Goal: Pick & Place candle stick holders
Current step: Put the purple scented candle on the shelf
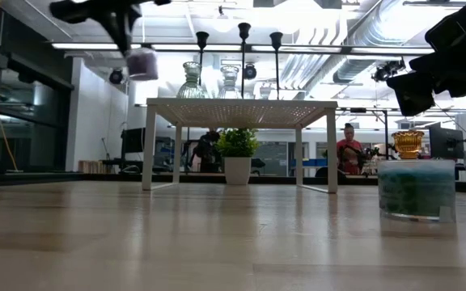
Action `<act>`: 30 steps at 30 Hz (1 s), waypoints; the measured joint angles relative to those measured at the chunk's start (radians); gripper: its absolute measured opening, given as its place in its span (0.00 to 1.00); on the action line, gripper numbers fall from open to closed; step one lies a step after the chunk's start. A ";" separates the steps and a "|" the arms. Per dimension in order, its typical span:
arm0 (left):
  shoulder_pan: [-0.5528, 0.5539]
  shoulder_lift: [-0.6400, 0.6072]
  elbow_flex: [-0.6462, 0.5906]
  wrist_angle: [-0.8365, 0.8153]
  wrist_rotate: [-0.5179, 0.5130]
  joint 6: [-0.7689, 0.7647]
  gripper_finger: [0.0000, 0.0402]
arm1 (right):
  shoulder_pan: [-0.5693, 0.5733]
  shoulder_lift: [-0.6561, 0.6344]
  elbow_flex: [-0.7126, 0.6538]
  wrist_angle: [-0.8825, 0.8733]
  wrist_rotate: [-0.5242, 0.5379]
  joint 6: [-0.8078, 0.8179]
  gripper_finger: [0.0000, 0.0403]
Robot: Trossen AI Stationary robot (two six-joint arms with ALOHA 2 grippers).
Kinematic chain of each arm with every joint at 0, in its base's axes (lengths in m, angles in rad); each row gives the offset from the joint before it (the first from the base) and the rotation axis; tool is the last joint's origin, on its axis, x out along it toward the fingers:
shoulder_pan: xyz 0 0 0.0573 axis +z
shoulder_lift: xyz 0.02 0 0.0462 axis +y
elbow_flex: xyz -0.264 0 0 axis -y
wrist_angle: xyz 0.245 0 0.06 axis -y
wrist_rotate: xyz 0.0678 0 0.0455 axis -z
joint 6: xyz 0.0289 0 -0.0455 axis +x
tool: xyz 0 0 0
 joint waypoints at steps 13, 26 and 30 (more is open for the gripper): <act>0.002 0.166 0.125 0.028 0.022 0.016 0.00 | 0.000 0.000 0.000 0.000 0.000 0.000 0.47; 0.063 0.177 0.126 0.093 0.003 0.067 0.00 | 0.000 0.000 0.000 0.000 0.000 0.000 0.47; 0.077 0.185 0.126 0.101 0.002 0.086 0.00 | 0.000 0.000 0.000 0.000 0.000 0.000 0.47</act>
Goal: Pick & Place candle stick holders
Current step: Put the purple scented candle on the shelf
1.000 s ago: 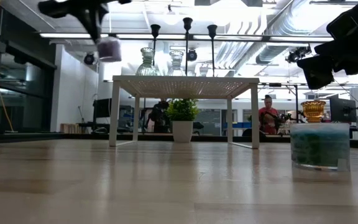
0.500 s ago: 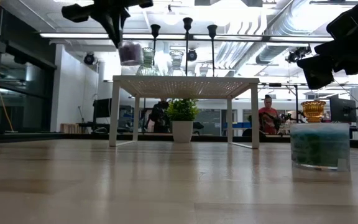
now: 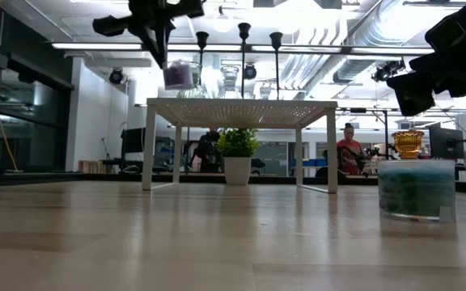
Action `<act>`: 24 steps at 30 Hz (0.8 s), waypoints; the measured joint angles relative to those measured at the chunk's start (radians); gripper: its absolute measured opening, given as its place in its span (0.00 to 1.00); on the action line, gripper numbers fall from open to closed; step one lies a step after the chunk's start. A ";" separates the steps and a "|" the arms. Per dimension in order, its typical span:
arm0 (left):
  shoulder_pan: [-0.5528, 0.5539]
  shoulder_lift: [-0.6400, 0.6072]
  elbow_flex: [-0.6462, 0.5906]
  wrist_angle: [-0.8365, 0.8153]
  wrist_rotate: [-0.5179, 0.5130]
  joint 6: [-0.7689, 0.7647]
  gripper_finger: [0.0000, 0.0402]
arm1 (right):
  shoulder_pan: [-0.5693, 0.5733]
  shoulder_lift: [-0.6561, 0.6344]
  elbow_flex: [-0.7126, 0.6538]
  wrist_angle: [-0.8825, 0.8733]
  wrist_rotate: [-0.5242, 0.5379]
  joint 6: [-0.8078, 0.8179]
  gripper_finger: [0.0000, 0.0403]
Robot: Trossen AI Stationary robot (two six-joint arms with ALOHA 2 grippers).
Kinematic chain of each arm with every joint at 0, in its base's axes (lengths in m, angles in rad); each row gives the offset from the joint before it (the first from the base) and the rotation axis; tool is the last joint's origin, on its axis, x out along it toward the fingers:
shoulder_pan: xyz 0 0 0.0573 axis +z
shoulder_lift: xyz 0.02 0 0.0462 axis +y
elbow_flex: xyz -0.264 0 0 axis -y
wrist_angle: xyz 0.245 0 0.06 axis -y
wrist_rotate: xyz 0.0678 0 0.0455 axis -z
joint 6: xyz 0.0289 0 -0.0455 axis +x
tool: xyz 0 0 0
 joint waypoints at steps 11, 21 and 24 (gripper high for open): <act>0.037 0.029 0.001 0.049 -0.016 0.049 0.00 | 0.000 0.000 0.000 0.000 0.000 0.000 0.47; 0.051 0.034 -0.001 0.046 -0.050 0.057 0.00 | 0.000 0.000 0.000 0.000 0.000 0.000 0.47; 0.050 0.034 -0.001 0.046 -0.035 0.057 0.00 | 0.000 0.000 0.000 0.000 0.000 0.000 0.47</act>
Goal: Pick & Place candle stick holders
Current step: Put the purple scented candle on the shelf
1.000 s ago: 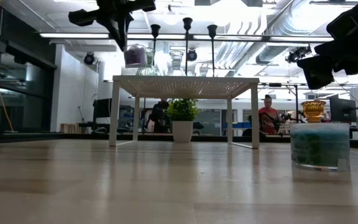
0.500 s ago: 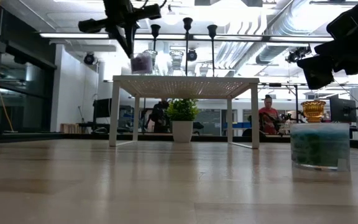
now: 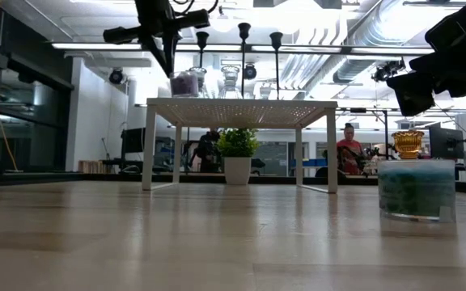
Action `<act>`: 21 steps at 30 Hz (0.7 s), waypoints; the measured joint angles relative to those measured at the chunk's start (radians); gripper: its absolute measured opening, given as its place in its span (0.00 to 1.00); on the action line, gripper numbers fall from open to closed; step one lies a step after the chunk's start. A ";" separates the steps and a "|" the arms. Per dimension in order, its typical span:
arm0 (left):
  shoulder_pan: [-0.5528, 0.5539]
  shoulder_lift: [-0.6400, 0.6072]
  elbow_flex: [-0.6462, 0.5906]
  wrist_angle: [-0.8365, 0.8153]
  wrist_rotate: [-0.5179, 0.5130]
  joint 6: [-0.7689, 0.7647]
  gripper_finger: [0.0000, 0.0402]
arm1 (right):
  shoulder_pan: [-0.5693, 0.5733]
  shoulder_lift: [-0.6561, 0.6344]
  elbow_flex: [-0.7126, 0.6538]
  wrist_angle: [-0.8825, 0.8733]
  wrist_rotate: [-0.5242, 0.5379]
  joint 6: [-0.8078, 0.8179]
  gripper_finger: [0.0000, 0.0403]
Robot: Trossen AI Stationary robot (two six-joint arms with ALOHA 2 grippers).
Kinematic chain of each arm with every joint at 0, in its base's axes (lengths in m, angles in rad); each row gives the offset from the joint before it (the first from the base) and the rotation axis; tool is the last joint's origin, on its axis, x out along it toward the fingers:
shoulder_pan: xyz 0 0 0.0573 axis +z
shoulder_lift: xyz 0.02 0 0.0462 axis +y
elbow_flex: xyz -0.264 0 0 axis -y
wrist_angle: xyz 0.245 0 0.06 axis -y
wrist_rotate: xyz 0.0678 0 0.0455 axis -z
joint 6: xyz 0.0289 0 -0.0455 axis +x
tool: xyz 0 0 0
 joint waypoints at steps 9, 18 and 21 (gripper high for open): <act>-0.008 0.000 0.000 0.000 0.042 -0.026 0.00 | 0.000 0.001 0.000 0.000 0.000 0.000 0.47; -0.008 0.000 0.000 -0.003 0.040 -0.053 0.00 | 0.000 0.001 0.000 0.000 0.000 0.000 0.47; -0.008 0.000 0.000 -0.005 0.041 -0.053 0.00 | 0.000 0.001 0.000 0.000 0.000 0.000 0.47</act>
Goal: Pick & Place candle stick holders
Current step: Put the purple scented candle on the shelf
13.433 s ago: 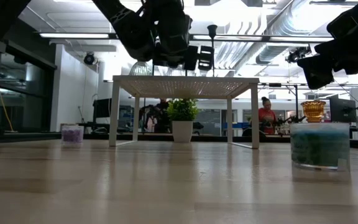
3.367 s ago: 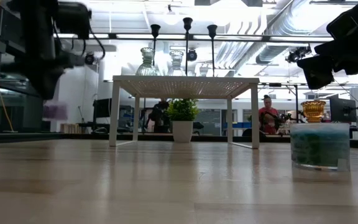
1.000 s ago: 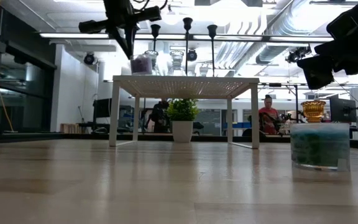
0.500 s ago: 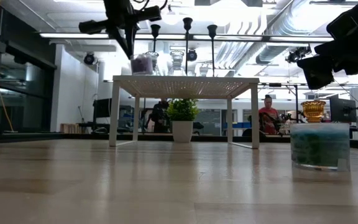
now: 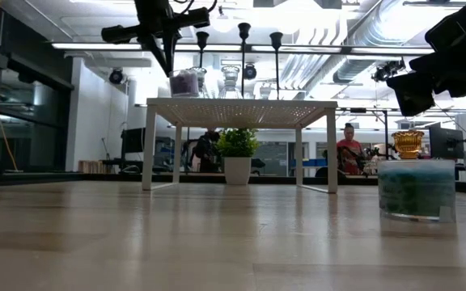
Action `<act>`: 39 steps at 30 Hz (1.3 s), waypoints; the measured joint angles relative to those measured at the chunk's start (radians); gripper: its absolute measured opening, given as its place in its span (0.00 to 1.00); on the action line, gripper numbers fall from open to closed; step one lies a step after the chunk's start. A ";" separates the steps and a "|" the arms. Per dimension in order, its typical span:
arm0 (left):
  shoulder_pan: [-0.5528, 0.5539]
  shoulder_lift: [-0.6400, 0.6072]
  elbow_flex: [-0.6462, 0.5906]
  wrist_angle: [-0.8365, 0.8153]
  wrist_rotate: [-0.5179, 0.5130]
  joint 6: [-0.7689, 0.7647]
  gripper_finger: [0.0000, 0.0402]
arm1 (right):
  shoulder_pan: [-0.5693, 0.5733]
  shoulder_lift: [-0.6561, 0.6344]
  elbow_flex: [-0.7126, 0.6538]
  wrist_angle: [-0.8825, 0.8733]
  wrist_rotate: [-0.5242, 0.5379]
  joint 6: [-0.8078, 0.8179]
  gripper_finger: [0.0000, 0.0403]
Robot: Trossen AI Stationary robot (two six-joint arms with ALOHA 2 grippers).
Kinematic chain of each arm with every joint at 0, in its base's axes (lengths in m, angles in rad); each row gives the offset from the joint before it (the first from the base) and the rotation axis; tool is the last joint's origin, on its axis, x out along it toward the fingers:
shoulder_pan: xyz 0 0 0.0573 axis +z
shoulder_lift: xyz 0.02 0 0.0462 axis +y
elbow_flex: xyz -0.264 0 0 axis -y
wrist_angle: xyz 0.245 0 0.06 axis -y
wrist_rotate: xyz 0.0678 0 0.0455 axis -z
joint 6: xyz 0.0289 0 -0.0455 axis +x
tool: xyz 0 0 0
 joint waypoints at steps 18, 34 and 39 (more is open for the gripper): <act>0.000 0.011 0.000 0.008 0.010 0.011 0.00 | 0.000 0.000 0.000 0.000 0.000 0.000 0.47; 0.001 0.038 0.001 0.040 -0.007 0.023 0.00 | 0.000 0.000 0.000 0.000 0.000 0.000 0.47; 0.003 0.036 0.001 0.037 -0.028 0.027 0.00 | 0.000 0.000 0.000 0.000 0.000 0.000 0.47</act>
